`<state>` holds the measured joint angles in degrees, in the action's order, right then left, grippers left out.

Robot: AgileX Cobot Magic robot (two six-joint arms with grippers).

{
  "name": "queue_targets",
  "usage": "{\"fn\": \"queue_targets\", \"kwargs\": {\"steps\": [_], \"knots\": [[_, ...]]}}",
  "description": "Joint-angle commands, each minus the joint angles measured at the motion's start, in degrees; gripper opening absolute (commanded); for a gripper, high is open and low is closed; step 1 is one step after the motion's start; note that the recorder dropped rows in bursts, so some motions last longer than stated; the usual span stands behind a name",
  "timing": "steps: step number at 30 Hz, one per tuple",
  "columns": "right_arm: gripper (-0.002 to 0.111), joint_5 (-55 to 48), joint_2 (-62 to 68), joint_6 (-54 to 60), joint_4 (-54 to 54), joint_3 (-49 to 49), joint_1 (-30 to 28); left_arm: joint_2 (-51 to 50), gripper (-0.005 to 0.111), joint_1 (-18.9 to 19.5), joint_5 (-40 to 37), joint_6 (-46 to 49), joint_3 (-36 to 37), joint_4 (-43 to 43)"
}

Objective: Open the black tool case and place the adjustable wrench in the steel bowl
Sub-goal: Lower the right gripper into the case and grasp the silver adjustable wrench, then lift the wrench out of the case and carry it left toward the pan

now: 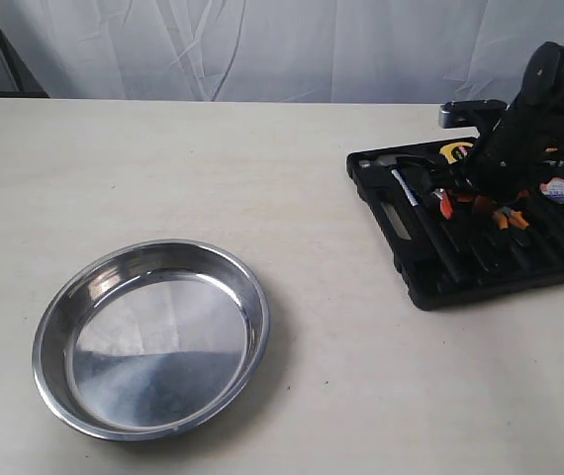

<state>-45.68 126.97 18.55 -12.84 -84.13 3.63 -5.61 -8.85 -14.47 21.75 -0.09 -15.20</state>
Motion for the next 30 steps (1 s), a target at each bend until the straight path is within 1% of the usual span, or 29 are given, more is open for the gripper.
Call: {"fn": "queue_targets", "kwargs": {"steps": [1,4,9,15,30], "knots": [[-0.001,-8.4,3.6,7.0,-11.6,1.6,1.0,0.3,0.0,-0.5,0.8,-0.2,0.1,-0.2],[-0.001,-9.7,3.6,8.0,-13.5,1.7,4.6,0.3,0.0,-0.5,0.8,-0.2,0.1,-0.2],[-0.001,-7.5,3.6,8.1,-13.0,1.7,8.5,0.3,0.0,-0.5,0.8,-0.2,0.1,-0.2],[-0.001,-7.0,3.0,8.1,-13.1,1.7,8.5,0.3,0.0,-0.5,0.8,-0.2,0.1,-0.2],[-0.001,-4.8,-2.9,7.9,-12.6,1.6,8.5,0.3,0.0,-0.5,0.8,-0.2,0.1,-0.2]]}}
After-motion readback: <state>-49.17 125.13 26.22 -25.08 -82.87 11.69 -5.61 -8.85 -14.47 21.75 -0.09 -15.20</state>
